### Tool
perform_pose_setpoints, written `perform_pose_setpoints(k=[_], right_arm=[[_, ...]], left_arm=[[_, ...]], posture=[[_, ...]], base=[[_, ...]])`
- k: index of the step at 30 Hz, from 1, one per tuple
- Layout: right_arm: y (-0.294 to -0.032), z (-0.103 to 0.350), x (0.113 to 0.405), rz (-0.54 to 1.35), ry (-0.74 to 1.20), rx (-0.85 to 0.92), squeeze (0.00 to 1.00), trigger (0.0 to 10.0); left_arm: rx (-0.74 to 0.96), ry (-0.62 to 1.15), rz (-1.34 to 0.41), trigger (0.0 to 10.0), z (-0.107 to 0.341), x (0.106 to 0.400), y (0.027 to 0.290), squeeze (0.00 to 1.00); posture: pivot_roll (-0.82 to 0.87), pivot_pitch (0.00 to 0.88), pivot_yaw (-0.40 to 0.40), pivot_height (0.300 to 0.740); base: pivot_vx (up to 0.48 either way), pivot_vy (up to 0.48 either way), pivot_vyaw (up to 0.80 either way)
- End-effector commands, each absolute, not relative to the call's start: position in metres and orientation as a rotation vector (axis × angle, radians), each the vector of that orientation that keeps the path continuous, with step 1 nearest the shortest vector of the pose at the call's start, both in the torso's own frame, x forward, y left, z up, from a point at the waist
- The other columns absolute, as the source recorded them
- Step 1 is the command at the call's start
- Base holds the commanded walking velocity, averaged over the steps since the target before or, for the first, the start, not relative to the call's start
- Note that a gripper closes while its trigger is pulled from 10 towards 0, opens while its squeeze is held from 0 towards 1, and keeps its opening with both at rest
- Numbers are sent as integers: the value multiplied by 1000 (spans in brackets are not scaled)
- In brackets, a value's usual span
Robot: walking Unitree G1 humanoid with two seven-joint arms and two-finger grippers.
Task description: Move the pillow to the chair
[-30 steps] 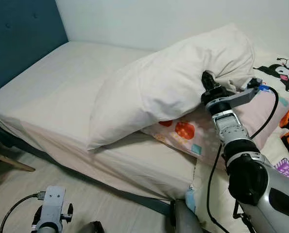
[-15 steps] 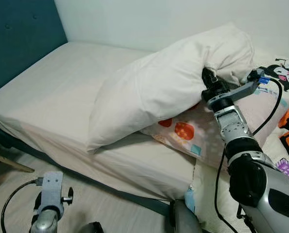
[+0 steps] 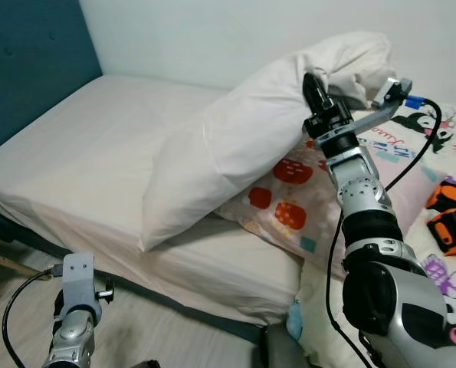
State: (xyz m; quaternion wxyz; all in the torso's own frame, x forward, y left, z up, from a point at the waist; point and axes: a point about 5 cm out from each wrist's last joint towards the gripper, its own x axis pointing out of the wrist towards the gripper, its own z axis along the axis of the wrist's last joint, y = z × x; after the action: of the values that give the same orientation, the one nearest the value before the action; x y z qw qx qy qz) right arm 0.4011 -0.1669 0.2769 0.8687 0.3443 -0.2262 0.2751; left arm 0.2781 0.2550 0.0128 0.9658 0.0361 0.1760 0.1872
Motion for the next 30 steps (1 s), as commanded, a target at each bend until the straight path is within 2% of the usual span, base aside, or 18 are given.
perform_pose_setpoints(k=[1,17,20,25,30], right_arm=[[-164,289,398,618,-526,677,0,0],[-151,300,391,683,-539,665,0,0],[-138,293,391,708,-504,668,0,0],[-118,275,389,738,-434,644,0,0],[-95,250,385,764,-339,617,0,0]], left_arm=[[65,371,404,10000,10,274,258,0],[0,419,431,10000,-2,266,254,0],[-116,434,482,10000,-6,263,255,0],[-114,444,477,10000,-6,264,253,0],[-96,449,456,10000,-6,267,248,0]], posture=[[-163,0,7,599],[-167,0,2,646],[-175,0,2,660],[-175,0,1,670],[-170,1,1,684]], base=[[0,0,0],[0,0,0],[0,0,0],[0,0,0],[-480,0,0]])
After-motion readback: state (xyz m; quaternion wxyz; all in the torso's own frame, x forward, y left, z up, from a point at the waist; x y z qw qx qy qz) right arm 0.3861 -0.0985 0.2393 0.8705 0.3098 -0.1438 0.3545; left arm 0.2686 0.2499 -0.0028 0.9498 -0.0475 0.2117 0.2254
